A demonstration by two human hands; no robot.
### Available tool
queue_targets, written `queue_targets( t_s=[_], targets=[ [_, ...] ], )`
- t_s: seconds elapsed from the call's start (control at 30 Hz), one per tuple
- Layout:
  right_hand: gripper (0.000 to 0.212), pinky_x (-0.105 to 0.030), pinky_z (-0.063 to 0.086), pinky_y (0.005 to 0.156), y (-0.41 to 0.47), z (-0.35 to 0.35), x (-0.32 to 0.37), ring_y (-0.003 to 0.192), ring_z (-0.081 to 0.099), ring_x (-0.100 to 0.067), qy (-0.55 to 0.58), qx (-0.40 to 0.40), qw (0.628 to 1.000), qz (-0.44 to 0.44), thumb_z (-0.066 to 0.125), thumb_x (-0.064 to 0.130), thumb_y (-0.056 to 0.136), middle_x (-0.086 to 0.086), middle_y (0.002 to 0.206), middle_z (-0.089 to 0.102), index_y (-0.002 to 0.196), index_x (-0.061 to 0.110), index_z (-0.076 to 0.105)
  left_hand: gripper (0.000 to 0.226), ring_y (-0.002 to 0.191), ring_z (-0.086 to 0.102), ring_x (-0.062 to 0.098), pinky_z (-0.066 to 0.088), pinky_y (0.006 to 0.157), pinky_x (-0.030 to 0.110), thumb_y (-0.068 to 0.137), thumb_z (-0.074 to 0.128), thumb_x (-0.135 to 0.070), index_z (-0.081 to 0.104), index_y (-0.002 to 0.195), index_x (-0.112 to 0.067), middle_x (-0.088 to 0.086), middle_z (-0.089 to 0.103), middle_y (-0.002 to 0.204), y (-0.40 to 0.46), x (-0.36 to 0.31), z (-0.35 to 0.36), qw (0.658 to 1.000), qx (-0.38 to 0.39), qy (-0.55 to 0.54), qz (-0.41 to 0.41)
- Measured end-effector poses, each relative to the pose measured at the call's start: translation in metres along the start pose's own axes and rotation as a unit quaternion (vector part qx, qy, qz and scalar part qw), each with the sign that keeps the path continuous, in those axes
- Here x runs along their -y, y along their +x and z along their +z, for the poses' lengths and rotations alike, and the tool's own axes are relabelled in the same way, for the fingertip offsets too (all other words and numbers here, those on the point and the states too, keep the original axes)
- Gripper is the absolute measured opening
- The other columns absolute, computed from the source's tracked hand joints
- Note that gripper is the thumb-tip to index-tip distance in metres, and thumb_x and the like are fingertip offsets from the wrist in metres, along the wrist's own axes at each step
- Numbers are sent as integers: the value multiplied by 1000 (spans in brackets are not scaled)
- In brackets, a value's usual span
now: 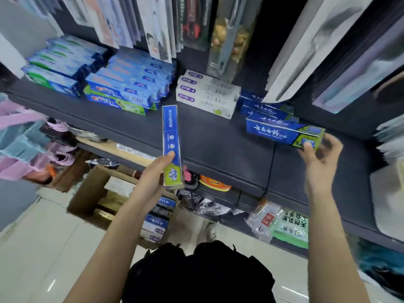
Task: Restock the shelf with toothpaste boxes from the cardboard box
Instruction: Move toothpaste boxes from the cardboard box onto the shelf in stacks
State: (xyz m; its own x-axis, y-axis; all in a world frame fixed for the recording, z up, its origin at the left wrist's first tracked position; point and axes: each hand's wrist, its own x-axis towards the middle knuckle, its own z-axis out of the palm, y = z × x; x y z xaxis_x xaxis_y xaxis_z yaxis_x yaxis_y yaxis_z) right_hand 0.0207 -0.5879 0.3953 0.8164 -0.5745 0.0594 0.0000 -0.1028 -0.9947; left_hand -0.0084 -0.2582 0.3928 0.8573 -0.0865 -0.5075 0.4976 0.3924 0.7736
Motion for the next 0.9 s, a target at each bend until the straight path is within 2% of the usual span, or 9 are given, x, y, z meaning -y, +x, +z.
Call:
queue_targets(
  t_s=[0.13, 0.3, 0.43, 0.53, 0.63, 0.7, 0.77, 0.83, 0.9],
  targets=[
    [34, -26, 53, 86, 54, 5, -41, 95, 56, -1, 18, 32, 998, 49, 52, -3, 93, 6, 105, 52, 116, 18, 38, 41, 90, 69, 22, 58, 69, 31, 90, 50, -29, 47, 131, -24, 5, 67, 114, 12, 12, 32, 998, 8, -48, 32],
    [43, -27, 35, 101, 101, 24, -77, 114, 46, -24, -156, 32, 987, 20, 60, 13, 88, -16, 120, 52, 128, 6, 47, 41, 72, 69, 19, 55, 60, 26, 96, 35, -30, 51, 129, -11, 7, 71, 89, 16, 17, 57, 996, 2, -87, 6],
    [47, -28, 22, 100, 106, 37, -88, 122, 36, -40, -311, 25, 949, 37, 65, 18, 87, -26, 132, 38, 131, 7, 50, 51, 68, 67, 17, 56, 60, 27, 86, 45, -52, 60, 117, -14, 8, 71, 89, 13, 18, 69, 998, 6, -67, -20],
    [53, -33, 25, 97, 83, 35, -73, 119, 37, -42, -347, 25, 938, -5, 65, 15, 86, -27, 135, 35, 133, 4, 45, 58, 69, 69, 15, 56, 59, 26, 73, 75, -38, 55, 119, -10, 6, 72, 90, 15, 17, 77, 999, 4, -32, -28],
    [43, -21, 38, 89, 33, 33, -37, 104, 52, -18, -239, 165, 956, -39, 63, 20, 89, -11, 126, 48, 129, 11, 48, 62, 83, 70, 21, 58, 66, 30, 62, 73, -22, 53, 120, -9, 9, 71, 101, 24, 20, 81, 1000, 12, -14, -17],
    [36, -13, 43, 90, -6, 41, -10, 97, 57, -1, -145, 336, 929, 55, 59, 30, 91, 6, 115, 59, 125, 23, 50, 44, 85, 70, 19, 57, 70, 33, 73, 66, -18, 54, 115, -13, 7, 72, 98, 29, 26, 88, 1000, 11, 1, -6],
    [33, -28, 48, 97, -34, 49, 2, 105, 61, -6, -58, 432, 884, 168, 54, 35, 93, 13, 112, 61, 125, 29, 49, 25, 75, 68, 12, 54, 71, 33, 83, 59, -22, 56, 107, -16, -1, 72, 86, 31, 35, 103, 999, 11, 47, 0],
    [36, -36, 53, 92, -45, 52, 5, 104, 65, -11, 17, 435, 867, 242, 54, 30, 94, 6, 118, 64, 130, 26, 47, 35, 82, 66, 14, 53, 78, 36, 83, 55, -34, 56, 112, -15, 2, 69, 94, 33, 43, 122, 997, 13, 70, 3],
    [39, -40, 53, 91, -40, 44, 6, 103, 66, -13, 27, 398, 887, 234, 58, 25, 92, 2, 118, 66, 130, 23, 50, 40, 103, 61, 17, 49, 92, 41, 79, 50, -46, 57, 114, -26, 5, 63, 112, 40, 53, 135, 991, 17, 127, 40]
  ],
)
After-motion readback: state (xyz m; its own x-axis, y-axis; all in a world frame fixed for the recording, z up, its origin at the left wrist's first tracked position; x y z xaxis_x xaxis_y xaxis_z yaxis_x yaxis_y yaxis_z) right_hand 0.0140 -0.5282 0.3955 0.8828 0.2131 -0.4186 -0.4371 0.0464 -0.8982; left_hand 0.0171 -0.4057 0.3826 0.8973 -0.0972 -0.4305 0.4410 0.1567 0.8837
